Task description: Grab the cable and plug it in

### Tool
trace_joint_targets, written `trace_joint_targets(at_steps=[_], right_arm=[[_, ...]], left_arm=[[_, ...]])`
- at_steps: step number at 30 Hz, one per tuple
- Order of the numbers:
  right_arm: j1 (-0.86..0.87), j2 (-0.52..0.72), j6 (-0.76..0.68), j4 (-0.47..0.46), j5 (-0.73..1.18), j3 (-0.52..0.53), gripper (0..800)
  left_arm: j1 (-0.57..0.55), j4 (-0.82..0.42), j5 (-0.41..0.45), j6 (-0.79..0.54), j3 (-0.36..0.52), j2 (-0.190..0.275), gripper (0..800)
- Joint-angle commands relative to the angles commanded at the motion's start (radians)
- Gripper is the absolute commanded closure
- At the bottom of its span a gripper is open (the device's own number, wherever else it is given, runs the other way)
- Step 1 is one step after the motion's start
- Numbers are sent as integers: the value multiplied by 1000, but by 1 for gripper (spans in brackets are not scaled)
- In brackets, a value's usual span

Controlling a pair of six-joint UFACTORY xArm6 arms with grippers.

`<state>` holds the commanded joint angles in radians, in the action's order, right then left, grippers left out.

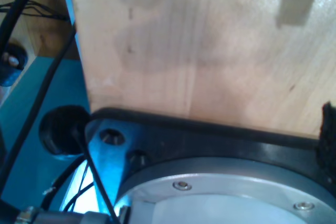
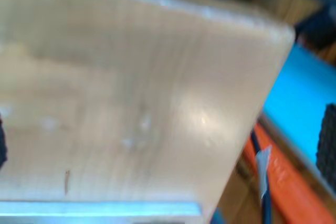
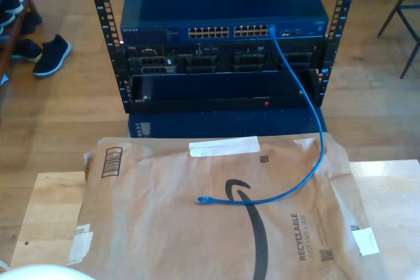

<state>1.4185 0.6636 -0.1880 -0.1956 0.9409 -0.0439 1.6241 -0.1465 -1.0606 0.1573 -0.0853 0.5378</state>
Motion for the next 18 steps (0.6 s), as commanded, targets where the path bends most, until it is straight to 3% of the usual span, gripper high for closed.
trace_joint_targets(at_steps=[3, 18], right_arm=[[2, -46, 8, 72, -44, 5, 0], [-5, -44, 11, 68, -46, 5, 0]], left_arm=[[0, 0, 0, -2, 0, 0, 1], [0, 0, 0, 0, 0, 0, 2]])
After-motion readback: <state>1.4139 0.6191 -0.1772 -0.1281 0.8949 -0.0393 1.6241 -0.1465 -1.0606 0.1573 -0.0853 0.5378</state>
